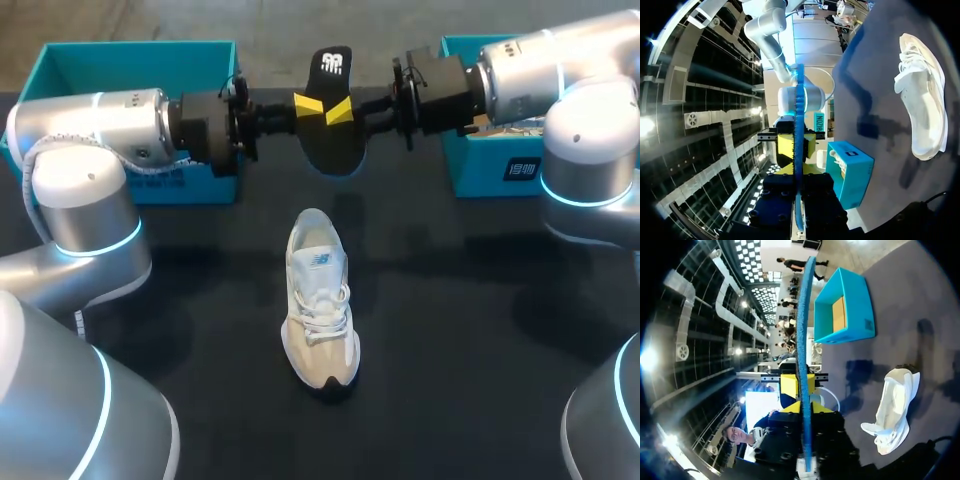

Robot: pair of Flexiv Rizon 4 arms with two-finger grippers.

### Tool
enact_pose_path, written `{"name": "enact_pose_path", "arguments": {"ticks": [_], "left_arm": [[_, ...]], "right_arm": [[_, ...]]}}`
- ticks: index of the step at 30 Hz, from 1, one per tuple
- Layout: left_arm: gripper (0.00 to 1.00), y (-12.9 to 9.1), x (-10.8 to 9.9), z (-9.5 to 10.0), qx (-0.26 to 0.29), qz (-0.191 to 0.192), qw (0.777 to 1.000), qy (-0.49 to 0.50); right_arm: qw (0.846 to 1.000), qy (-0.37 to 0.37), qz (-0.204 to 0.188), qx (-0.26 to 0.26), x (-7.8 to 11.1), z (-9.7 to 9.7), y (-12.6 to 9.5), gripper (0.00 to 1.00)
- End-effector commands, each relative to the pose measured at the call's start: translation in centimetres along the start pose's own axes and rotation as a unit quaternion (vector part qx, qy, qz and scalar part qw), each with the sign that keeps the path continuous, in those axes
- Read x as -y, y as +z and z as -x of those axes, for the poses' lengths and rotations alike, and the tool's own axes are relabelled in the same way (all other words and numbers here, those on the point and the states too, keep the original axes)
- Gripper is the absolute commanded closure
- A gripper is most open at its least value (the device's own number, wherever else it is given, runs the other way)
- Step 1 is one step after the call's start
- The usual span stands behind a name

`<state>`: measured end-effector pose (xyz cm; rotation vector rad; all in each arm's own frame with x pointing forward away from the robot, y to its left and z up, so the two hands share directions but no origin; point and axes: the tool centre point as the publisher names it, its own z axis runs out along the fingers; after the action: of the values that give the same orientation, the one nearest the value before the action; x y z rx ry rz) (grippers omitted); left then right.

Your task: Take the shoe out of the shoebox, open the shoe tongue, remove and reinsert the insole, then place the shoe into the shoebox

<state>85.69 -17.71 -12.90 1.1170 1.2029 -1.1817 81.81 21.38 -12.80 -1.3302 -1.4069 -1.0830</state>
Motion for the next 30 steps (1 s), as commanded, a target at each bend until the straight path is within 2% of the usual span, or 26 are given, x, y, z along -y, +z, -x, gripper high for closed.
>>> {"name": "enact_pose_path", "arguments": {"ticks": [1, 2, 3, 4, 5, 9, 15, 22, 26, 30], "left_arm": [[1.0, -0.1, 0.1, -0.1, 0.002, 0.003, 1.0, 0.001], [1.0, -0.1, 0.1, -0.1, 0.002, 0.004, 1.0, 0.0], [0.68, -0.1, 0.1, -0.1, 0.002, 0.006, 1.0, 0.0], [0.18, -0.2, 0.1, -0.1, 0.003, 0.008, 1.0, 0.001], [0.0, -0.3, 0.1, -0.1, 0.003, 0.01, 1.0, 0.001], [0.0, -1.0, -0.1, -0.3, -0.004, -0.008, 1.0, -0.002], [0.0, -3.3, -0.3, -1.3, -0.035, -0.061, 0.997, 0.01], [0.0, -5.4, 0.7, -2.6, -0.08, -0.137, 0.987, 0.025], [0.0, -6.0, 0.8, -3.5, -0.107, -0.15, 0.982, 0.034], [0.0, -7.1, 1.1, -4.8, -0.147, -0.174, 0.973, 0.041]], "right_arm": [[1.0, 0.0, 0.002, 0.001, 0.1, 0.1, 0.2, 1.0], [1.0, 0.0, 0.002, 0.001, 0.1, 0.1, 0.2, 1.0], [1.0, -0.001, 0.001, 0.001, 0.1, 0.1, 0.2, 1.0], [1.0, -0.003, 0.001, -0.001, 0.1, 0.1, 0.2, 1.0], [1.0, -0.006, 0.001, -0.001, 0.1, 0.0, 0.2, 1.0], [1.0, -0.03, 0.008, 0.003, 0.0, 0.2, -0.2, 1.0], [0.992, -0.128, 0.01, 0.014, -0.2, 0.7, -1.2, 1.0], [0.967, -0.251, -0.019, 0.026, -0.8, 0.2, -1.0, 1.0], [0.954, -0.297, -0.028, 0.034, -1.2, -0.3, -0.7, 1.0], [0.938, -0.345, -0.039, 0.017, -1.4, -0.5, -0.2, 1.0]]}}
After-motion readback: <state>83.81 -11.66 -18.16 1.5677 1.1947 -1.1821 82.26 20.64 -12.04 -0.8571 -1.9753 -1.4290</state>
